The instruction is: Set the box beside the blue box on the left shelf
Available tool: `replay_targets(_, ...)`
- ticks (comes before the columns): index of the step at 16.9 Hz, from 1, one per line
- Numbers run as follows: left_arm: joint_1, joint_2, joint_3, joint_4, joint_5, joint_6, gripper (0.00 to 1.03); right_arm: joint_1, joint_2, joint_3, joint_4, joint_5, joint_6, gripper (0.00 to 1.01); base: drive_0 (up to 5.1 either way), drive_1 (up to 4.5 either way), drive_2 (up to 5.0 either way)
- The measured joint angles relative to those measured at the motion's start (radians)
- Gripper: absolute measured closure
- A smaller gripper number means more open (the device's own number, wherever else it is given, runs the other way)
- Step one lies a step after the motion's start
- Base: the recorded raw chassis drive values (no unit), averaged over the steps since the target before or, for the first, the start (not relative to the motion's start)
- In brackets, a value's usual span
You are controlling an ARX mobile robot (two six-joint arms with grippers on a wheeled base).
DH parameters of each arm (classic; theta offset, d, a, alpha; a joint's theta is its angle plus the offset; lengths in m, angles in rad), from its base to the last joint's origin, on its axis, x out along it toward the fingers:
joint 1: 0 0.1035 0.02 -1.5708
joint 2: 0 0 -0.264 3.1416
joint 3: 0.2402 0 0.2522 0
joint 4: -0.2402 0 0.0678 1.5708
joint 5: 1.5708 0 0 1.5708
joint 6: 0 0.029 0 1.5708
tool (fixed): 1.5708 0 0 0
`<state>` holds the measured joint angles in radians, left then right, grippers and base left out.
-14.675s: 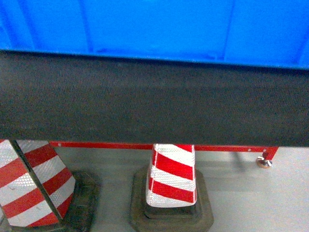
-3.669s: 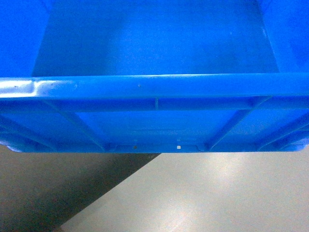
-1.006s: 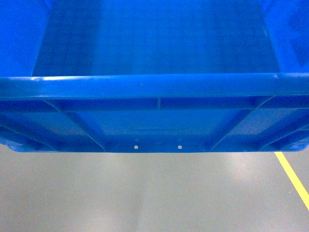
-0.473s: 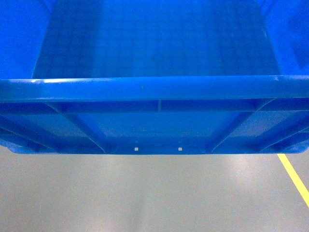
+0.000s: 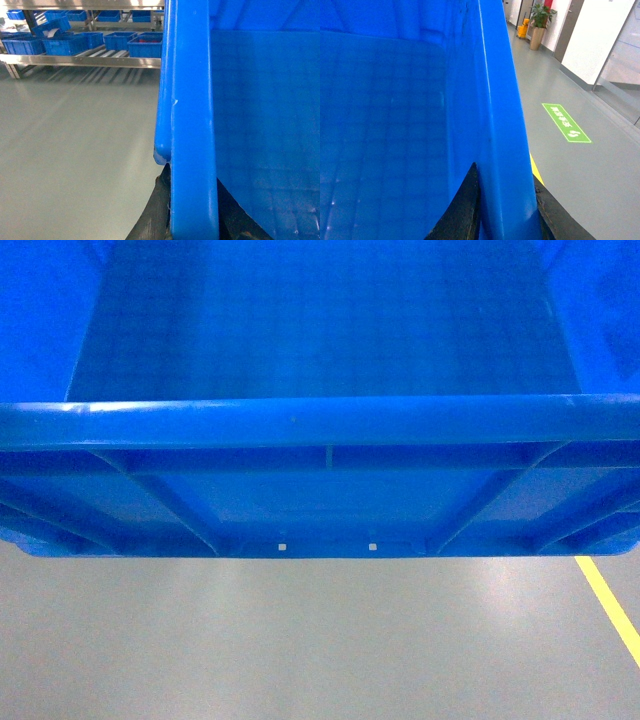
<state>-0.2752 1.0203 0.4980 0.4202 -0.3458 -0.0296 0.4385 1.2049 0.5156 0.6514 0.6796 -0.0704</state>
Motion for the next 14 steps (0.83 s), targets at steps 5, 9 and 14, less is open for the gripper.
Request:
replay_targets(5,0.000,0.000,0.000,-0.001,0.000,0.000,0.95,0.000,0.000,0.000,0.000,0.000,0.000,0.85,0.0,4.23,-4.2)
replay_targets(9,0.000,0.000,0.000,-0.004,-0.001,0.001,0.95,0.000,0.002,0.000,-0.002,0.000,0.000,0.85,0.0,4.19,-4.3)
replay_targets(14,0.000,0.000,0.000,-0.004,-0.001,0.000,0.95,0.000,0.002,0.000,-0.002,0.000,0.001,0.85,0.0,4.20,-4.3)
